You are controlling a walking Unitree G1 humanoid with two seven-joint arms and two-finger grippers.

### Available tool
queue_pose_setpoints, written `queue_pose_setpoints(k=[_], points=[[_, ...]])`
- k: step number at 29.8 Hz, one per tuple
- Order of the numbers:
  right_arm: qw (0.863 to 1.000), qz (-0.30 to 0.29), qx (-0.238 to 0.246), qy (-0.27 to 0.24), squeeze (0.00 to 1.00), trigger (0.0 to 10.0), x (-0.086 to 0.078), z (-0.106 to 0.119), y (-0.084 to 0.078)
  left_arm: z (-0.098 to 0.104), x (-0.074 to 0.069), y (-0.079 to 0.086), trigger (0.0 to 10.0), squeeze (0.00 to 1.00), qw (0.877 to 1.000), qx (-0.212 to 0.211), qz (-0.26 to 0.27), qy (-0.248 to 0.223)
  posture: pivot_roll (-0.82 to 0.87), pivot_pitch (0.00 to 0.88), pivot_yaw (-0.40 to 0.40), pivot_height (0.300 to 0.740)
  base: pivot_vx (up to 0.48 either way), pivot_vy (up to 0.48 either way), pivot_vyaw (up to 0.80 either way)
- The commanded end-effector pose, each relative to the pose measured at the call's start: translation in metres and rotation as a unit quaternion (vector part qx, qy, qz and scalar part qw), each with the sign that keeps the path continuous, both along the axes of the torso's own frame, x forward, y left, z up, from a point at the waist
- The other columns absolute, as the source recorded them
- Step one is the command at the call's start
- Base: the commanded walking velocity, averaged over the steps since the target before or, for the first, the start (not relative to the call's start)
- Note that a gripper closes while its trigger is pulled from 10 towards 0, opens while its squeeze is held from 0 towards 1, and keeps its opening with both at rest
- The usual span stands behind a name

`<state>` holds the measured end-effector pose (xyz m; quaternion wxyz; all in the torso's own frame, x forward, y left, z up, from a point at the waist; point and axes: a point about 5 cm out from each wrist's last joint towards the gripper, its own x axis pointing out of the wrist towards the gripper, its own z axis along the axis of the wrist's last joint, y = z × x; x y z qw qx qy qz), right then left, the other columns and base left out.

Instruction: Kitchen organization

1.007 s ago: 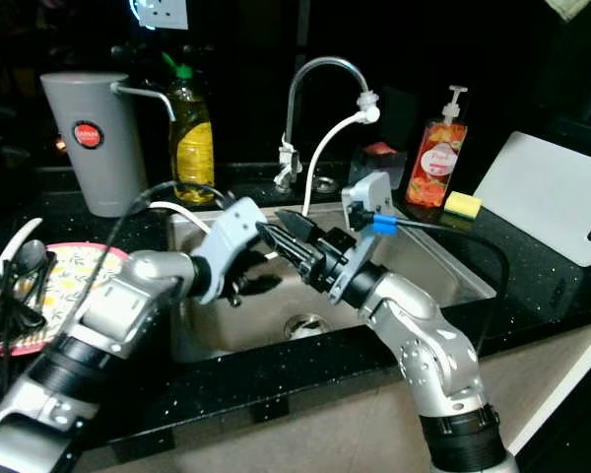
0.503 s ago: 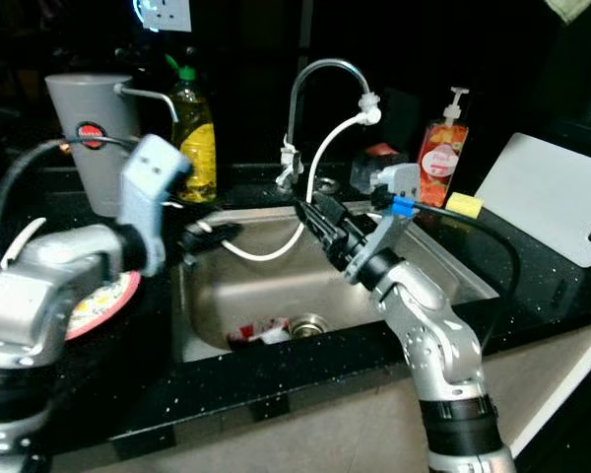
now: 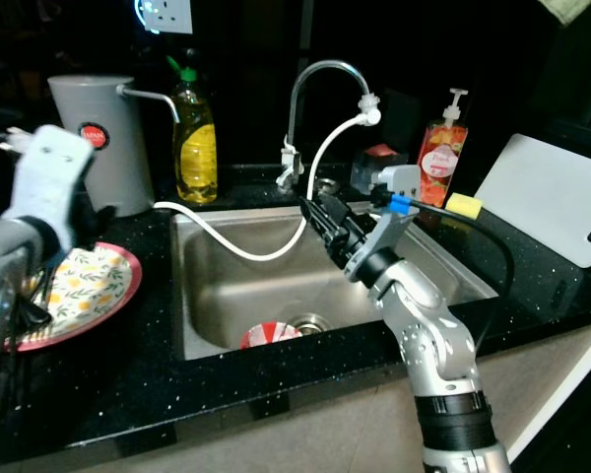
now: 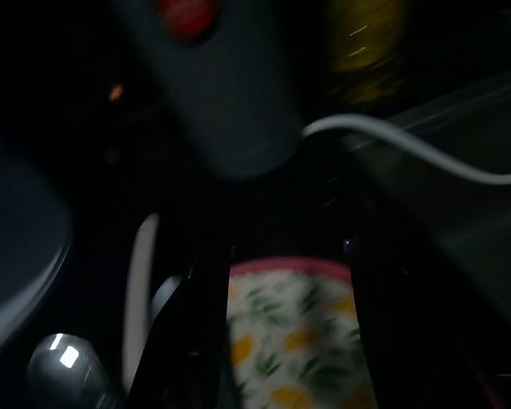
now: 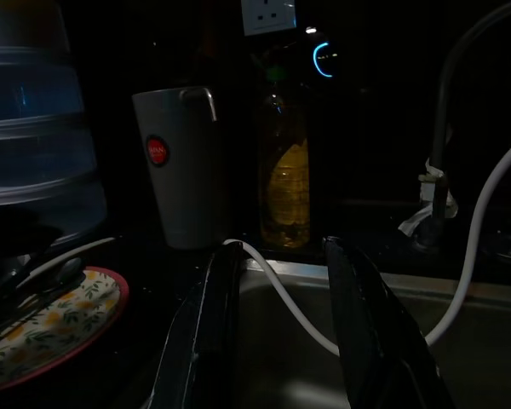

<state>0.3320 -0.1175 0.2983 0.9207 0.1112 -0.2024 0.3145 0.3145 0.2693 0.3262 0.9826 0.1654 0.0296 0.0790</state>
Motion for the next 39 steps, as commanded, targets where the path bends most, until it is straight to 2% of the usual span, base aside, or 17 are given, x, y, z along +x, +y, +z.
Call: queue_pose_setpoints(k=[1, 4, 6, 7, 8, 10, 12, 14, 17, 21, 26, 27, 32, 34, 36, 37, 39], points=[[1.000, -0.010, 0.004, 0.002, 0.00, 10.0, 0.001, -0.001, -0.005, -0.007, -0.001, 0.008, 10.0, 0.00, 0.999, -0.037, 0.030, 0.008, 0.08, 0.061, -0.083, 0.740, 0.000, 0.000, 0.00], [1.000, -0.010, 0.003, 0.003, 0.00, 10.0, 0.001, -0.001, -0.006, -0.008, -0.001, 0.010, 10.0, 0.00, 0.997, -0.062, 0.043, 0.003, 0.08, 0.062, -0.083, 0.740, 0.000, 0.000, 0.00], [1.000, -0.008, 0.000, 0.005, 0.00, 10.0, 0.002, -0.003, -0.005, -0.014, 0.002, 0.001, 10.0, 0.00, 0.993, -0.105, 0.053, 0.000, 0.08, 0.063, -0.085, 0.740, 0.000, 0.000, 0.00], [1.000, -0.005, -0.005, 0.006, 0.00, 10.0, 0.003, -0.003, -0.004, -0.018, 0.004, -0.008, 10.0, 0.00, 0.991, -0.122, 0.058, 0.002, 0.08, 0.063, -0.085, 0.740, 0.000, 0.000, 0.00], [1.000, -0.001, -0.010, 0.006, 0.00, 10.0, 0.003, -0.004, -0.002, -0.022, 0.006, -0.025, 10.0, 0.00, 0.989, -0.137, 0.060, 0.005, 0.09, 0.065, -0.085, 0.740, 0.000, 0.000, 0.00], [1.000, 0.000, -0.012, 0.005, 0.00, 10.0, 0.003, -0.004, -0.001, -0.023, 0.006, -0.030, 10.0, 0.00, 0.989, -0.139, 0.059, 0.008, 0.09, 0.065, -0.085, 0.740, 0.000, 0.000, 0.00], [1.000, 0.003, -0.014, 0.003, 0.00, 10.0, 0.003, -0.003, 0.000, -0.027, 0.005, -0.045, 10.0, 0.00, 0.984, -0.164, 0.063, 0.013, 0.09, 0.069, -0.079, 0.740, 0.000, 0.000, 0.00], [1.000, 0.005, -0.013, 0.002, 0.00, 10.0, 0.003, -0.002, 0.001, -0.030, 0.002, -0.056, 10.0, 0.00, 0.985, -0.156, 0.066, 0.015, 0.09, 0.072, -0.069, 0.740, 0.000, 0.000, 0.00], [1.000, 0.006, -0.011, 0.002, 0.00, 10.0, 0.003, -0.002, 0.003, -0.029, -0.004, -0.058, 10.0, 0.00, 0.989, -0.112, 0.100, -0.003, 0.09, 0.074, -0.061, 0.740, 0.000, 0.000, 0.00], [1.000, 0.006, -0.009, 0.004, 0.00, 10.0, 0.002, -0.004, 0.003, -0.028, -0.008, -0.059, 10.0, 0.00, 0.987, -0.102, 0.120, -0.019, 0.09, 0.075, -0.056, 0.740, 0.000, 0.000, 0.00], [1.000, 0.005, -0.009, 0.007, 0.00, 10.0, 0.002, -0.006, 0.003, -0.032, -0.018, -0.054, 10.0, 0.00, 0.975, -0.128, 0.180, -0.022, 0.09, 0.077, -0.053, 0.740, 0.000, 0.000, 0.00], [1.000, 0.005, -0.009, 0.008, 0.00, 10.0, 0.002, -0.007, 0.004, -0.032, -0.022, -0.052, 10.0, 0.00, 0.968, -0.129, 0.211, -0.032, 0.09, 0.075, -0.051, 0.740, 0.000, 0.000, 0.00], [1.000, 0.007, -0.009, 0.008, 0.00, 10.0, 0.003, -0.008, 0.005, -0.037, -0.028, -0.054, 10.0, 0.00, 0.960, -0.141, 0.240, -0.024, 0.09, 0.073, -0.052, 0.740, 0.000, 0.000, 0.00], [1.000, 0.007, -0.009, 0.008, 0.00, 10.0, 0.003, -0.008, 0.005, -0.040, -0.029, -0.054, 10.0, 0.00, 0.958, -0.144, 0.249, -0.016, 0.09, 0.072, -0.050, 0.740, 0.000, 0.000, 0.00], [1.000, 0.008, -0.009, 0.009, 0.00, 10.0, 0.004, -0.009, 0.007, -0.051, -0.036, -0.052, 10.0, 0.00, 0.947, -0.146, 0.286, 0.011, 0.10, 0.069, -0.045, 0.740, 0.000, 0.000, 0.00], [1.000, 0.008, -0.009, 0.009, 0.00, 10.0, 0.004, -0.009, 0.007, -0.051, -0.036, -0.052, 10.0, 0.00, 0.947, -0.146, 0.286, 0.011, 0.10, 0.069, -0.045, 0.740, 0.000, 0.000, 0.00], [1.000, 0.009, -0.008, 0.010, 0.00, 10.0, 0.004, -0.009, 0.008, -0.058, -0.038, -0.049, 10.0, 0.00, 0.939, -0.163, 0.301, 0.030, 0.10, 0.069, -0.045, 0.740, 0.000, 0.000, 0.00]])
